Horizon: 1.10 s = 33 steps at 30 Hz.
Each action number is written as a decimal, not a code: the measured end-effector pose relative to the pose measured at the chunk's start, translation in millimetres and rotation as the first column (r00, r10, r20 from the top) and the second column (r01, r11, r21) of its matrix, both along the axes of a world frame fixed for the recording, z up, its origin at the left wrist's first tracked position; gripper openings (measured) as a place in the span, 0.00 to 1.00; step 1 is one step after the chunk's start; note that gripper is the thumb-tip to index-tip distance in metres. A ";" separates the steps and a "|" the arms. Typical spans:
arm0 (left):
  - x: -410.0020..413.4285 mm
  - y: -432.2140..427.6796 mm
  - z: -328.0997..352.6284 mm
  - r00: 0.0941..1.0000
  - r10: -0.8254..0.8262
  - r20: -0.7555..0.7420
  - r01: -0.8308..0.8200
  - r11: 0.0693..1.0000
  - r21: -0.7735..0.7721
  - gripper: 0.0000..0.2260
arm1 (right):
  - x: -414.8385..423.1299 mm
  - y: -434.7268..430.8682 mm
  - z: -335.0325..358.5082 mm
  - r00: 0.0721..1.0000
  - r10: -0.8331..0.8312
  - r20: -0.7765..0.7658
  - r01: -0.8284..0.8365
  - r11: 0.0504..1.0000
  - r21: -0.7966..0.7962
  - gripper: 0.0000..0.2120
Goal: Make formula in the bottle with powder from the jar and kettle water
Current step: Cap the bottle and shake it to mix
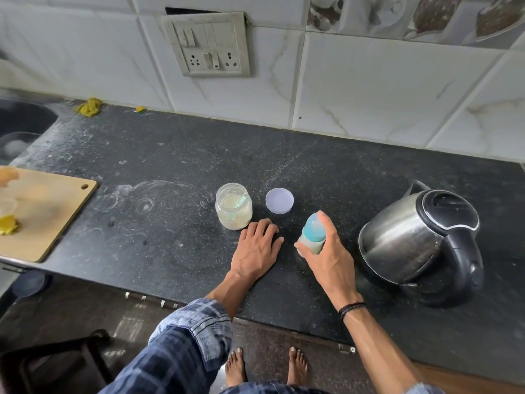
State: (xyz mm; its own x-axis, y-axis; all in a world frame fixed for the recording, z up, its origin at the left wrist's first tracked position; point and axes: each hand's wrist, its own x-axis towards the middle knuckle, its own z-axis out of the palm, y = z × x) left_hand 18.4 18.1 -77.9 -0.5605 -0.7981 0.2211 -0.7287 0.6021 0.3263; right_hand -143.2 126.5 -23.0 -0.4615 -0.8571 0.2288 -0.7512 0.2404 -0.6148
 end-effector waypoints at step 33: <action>0.5 -0.1 0.3 1.000 0.002 0.012 -0.002 1.000 0.004 0.13 | -1.0 21.2 136.1 0.946 0.187 0.266 0.091 0.634 -0.768 0.48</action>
State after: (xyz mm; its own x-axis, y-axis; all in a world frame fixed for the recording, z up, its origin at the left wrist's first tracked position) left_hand 18.9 18.0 -77.5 -0.5611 -0.8004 0.2109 -0.7340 0.5989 0.3204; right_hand -144.2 147.7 113.1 -0.5857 -0.4576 0.6690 -0.4968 -0.4495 -0.7424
